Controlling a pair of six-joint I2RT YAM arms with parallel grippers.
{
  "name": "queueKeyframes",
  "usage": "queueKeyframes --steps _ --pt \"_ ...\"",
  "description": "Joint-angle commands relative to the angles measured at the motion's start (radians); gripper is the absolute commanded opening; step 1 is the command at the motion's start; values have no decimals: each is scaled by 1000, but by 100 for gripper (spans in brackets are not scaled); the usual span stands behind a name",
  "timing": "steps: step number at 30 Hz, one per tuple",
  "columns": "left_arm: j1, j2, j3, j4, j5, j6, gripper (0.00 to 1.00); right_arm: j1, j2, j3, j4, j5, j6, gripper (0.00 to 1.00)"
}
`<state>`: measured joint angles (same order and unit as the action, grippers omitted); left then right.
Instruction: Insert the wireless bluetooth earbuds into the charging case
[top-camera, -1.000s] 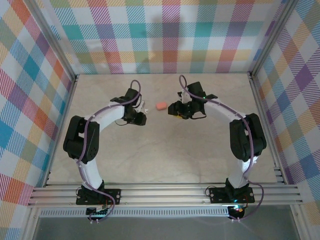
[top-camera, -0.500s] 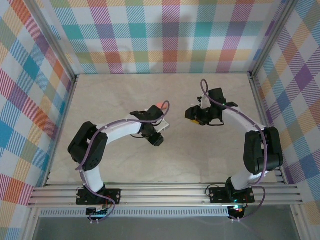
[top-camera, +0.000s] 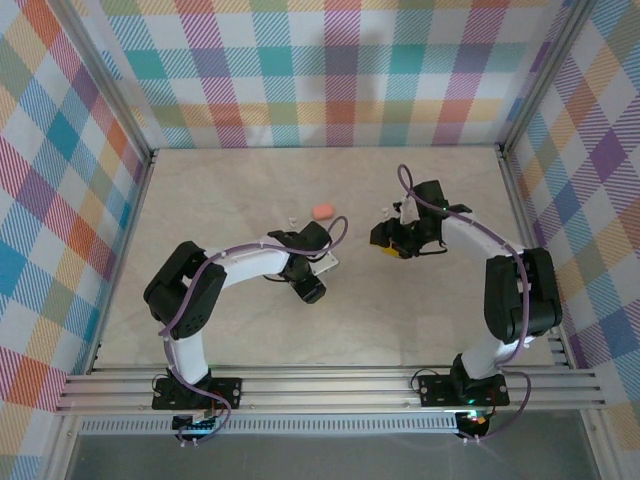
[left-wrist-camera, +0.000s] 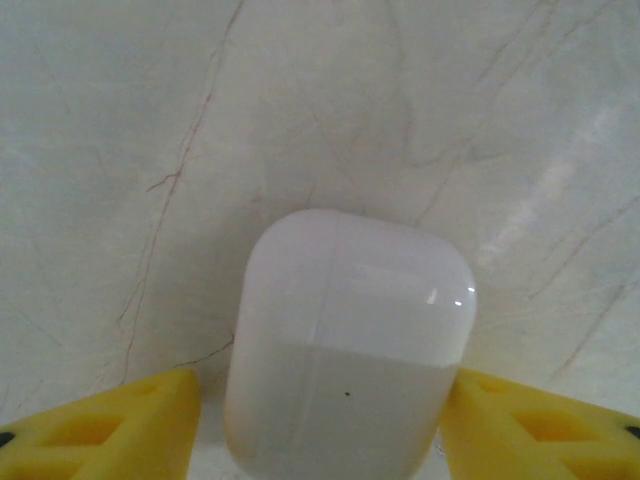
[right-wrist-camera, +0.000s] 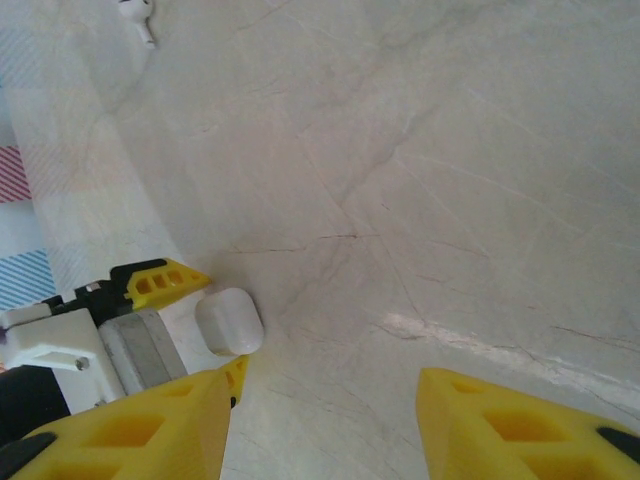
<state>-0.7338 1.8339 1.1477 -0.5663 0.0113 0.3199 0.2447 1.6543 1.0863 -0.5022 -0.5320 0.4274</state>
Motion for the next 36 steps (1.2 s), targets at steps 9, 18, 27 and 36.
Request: queueKeyframes --steps 9,18,27,36 --pt "63 -324 -154 128 -108 -139 73 149 71 151 -158 188 -62 51" --pt "157 -664 -367 151 -141 -485 76 379 229 343 -263 346 -26 57" --pt "172 -843 -490 105 -135 -657 79 523 333 437 -317 457 68 62" --pt "177 -916 -574 142 -61 -716 78 534 313 448 -262 427 -457 61"
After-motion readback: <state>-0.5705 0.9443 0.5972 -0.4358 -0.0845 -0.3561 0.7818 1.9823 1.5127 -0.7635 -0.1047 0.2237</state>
